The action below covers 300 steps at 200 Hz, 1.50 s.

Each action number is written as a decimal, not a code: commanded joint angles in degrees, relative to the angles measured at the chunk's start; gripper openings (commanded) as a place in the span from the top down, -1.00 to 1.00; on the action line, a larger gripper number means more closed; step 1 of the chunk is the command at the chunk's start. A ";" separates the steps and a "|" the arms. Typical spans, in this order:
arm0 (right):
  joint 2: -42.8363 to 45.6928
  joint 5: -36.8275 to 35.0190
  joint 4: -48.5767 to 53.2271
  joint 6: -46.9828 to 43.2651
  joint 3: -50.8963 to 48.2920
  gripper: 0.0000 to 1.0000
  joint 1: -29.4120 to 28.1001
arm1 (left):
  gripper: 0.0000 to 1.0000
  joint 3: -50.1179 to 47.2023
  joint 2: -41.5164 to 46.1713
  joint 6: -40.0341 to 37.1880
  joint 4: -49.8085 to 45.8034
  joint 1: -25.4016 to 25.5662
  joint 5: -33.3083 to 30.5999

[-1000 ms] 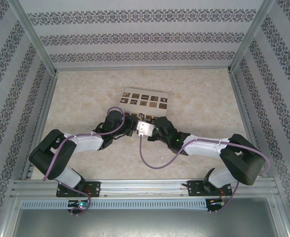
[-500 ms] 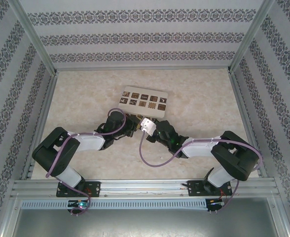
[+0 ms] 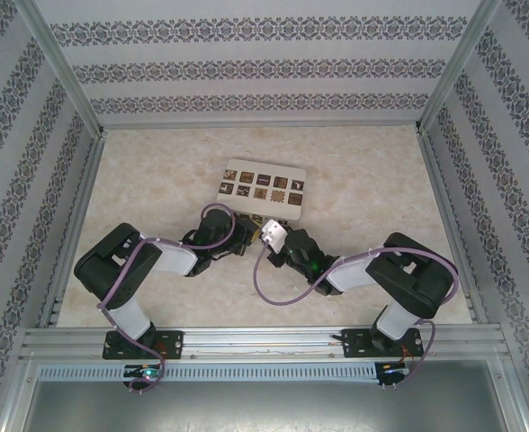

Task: Unlock a padlock with a key

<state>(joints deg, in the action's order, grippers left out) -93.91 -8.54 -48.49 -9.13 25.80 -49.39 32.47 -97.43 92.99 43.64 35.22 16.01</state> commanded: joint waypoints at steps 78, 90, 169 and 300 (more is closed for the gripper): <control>-3.12 -1.32 -9.43 4.71 -0.88 1.00 -1.50 | 1.00 -1.46 -2.23 -0.38 6.63 2.22 3.15; -3.12 -1.25 -9.51 4.81 -0.89 1.00 -1.46 | 1.00 -1.37 -2.20 -0.35 6.72 2.22 3.09; -2.64 -1.61 -10.13 4.84 -2.17 1.00 -1.50 | 0.66 -0.46 0.62 -3.05 1.61 2.16 2.26; -1.32 -0.76 -12.13 10.52 -5.03 1.00 -0.91 | -0.04 -2.53 15.29 -11.69 -15.51 0.09 -3.39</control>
<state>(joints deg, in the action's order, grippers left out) -96.18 -10.85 -57.41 -2.79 22.31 -50.41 30.52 -86.78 86.00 35.86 36.07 15.64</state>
